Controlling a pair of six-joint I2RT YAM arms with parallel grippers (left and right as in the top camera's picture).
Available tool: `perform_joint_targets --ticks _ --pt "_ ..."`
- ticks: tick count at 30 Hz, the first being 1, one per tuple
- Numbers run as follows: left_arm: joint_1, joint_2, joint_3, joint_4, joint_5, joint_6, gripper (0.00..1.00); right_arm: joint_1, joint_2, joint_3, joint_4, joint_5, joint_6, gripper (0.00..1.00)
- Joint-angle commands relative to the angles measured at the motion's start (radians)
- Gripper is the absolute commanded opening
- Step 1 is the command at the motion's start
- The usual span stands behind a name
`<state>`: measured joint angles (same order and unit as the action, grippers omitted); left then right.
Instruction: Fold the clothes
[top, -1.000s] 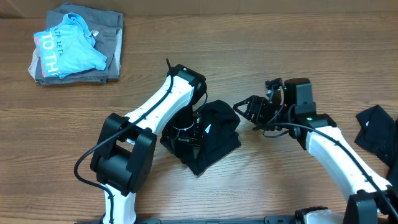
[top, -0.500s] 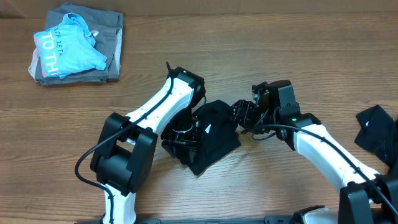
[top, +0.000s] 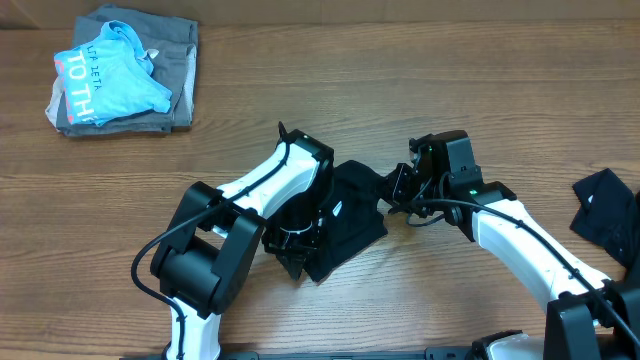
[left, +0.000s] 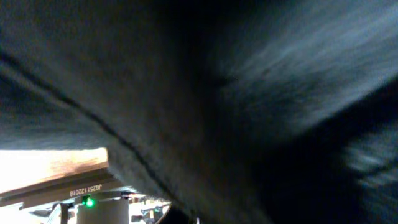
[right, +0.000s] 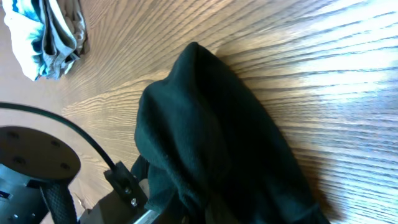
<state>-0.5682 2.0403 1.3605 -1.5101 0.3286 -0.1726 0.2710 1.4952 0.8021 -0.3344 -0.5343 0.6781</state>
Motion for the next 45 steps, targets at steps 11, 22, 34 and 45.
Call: perform_joint_targets --ticks 11,22,34,45 --pt "-0.001 -0.023 -0.011 -0.004 -0.023 0.019 0.04 -0.093 -0.003 0.178 -0.379 0.103 -0.061 0.04" --pt "0.008 -0.059 -0.007 -0.042 -0.141 -0.046 0.04 -0.093 0.009 0.181 -0.566 0.286 -0.045 0.18" --pt "0.063 -0.29 0.158 -0.003 -0.111 -0.131 0.18 -0.116 0.009 0.232 -0.69 0.31 -0.075 0.75" --pt "-0.089 -0.239 0.157 0.245 -0.068 -0.085 0.78 -0.153 0.009 0.233 -0.552 0.298 -0.072 1.0"
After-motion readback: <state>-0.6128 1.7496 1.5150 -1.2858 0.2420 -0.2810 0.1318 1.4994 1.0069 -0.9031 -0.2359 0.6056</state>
